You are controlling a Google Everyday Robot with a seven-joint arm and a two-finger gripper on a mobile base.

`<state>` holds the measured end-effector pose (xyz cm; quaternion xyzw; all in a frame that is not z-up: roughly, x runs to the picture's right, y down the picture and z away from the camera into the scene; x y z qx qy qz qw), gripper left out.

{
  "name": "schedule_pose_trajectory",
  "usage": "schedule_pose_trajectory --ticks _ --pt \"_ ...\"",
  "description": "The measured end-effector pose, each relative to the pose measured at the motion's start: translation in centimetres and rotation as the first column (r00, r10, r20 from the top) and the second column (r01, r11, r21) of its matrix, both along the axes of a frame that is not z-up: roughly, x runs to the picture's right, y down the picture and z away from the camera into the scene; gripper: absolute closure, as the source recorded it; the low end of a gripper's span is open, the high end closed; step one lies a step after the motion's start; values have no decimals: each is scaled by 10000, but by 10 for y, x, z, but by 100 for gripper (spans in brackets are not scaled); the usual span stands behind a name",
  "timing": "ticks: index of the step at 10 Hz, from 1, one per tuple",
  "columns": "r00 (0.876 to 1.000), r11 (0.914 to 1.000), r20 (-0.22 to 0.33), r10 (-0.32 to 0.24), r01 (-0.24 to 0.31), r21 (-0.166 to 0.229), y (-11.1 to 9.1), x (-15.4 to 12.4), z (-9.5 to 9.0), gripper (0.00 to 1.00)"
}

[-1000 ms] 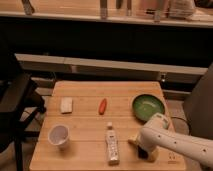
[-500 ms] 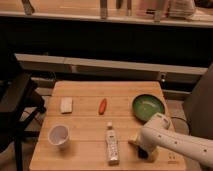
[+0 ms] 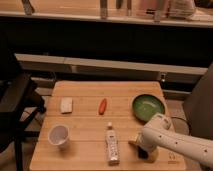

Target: Place the eraser on the white sponge

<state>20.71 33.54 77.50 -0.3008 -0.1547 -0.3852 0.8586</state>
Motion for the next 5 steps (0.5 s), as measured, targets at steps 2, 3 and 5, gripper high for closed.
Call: schedule_pose_trajectory --ticks 2,3,5 --pt "10000 10000 21 12 -12 1 -2 0 -3 20" --pt "10000 10000 18 5 -5 -6 -2 0 -4 20" --pt "10000 10000 26 2 -2 -17 -1 0 -3 20"
